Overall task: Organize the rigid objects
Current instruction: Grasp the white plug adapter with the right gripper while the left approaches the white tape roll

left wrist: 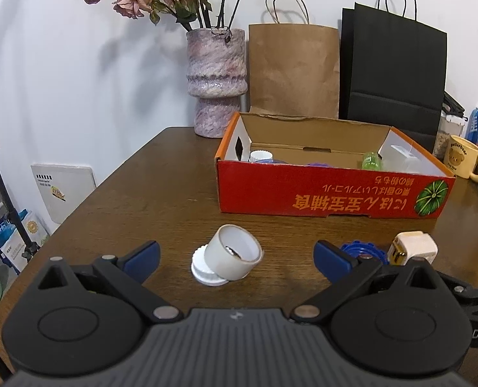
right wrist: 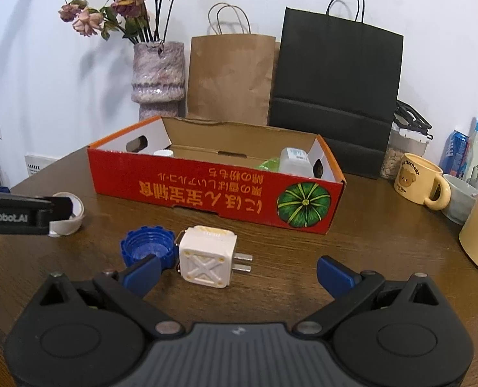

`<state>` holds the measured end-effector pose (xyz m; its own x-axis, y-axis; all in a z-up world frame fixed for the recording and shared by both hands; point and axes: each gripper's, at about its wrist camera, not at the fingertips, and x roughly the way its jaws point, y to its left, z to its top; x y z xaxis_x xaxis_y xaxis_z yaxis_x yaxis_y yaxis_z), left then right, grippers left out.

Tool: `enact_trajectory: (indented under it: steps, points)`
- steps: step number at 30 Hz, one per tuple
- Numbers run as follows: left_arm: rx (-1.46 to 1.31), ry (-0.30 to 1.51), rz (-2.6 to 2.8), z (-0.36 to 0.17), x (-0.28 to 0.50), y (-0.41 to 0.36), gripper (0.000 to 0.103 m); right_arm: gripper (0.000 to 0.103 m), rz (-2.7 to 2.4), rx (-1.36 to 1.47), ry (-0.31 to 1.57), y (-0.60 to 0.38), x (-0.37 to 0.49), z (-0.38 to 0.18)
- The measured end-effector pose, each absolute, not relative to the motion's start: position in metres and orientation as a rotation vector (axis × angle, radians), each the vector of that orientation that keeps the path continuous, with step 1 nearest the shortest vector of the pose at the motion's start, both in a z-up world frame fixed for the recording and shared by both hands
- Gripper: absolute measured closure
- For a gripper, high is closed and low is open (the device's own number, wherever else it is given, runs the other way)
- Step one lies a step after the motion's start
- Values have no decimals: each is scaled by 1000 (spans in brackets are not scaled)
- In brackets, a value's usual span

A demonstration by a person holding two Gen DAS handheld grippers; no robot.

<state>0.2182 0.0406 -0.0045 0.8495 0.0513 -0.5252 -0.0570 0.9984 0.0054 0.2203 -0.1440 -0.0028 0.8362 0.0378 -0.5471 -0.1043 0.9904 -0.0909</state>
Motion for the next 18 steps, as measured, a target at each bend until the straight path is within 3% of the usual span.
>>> enact_trajectory:
  steps: [10, 18]
  points:
    - [-12, 562, 64, -8, 223, 57, 0, 2, 68, -148, 637, -134, 241, -18]
    - [-9, 577, 70, -11, 225, 65, 0, 11, 51, -130, 649, -132, 261, -26]
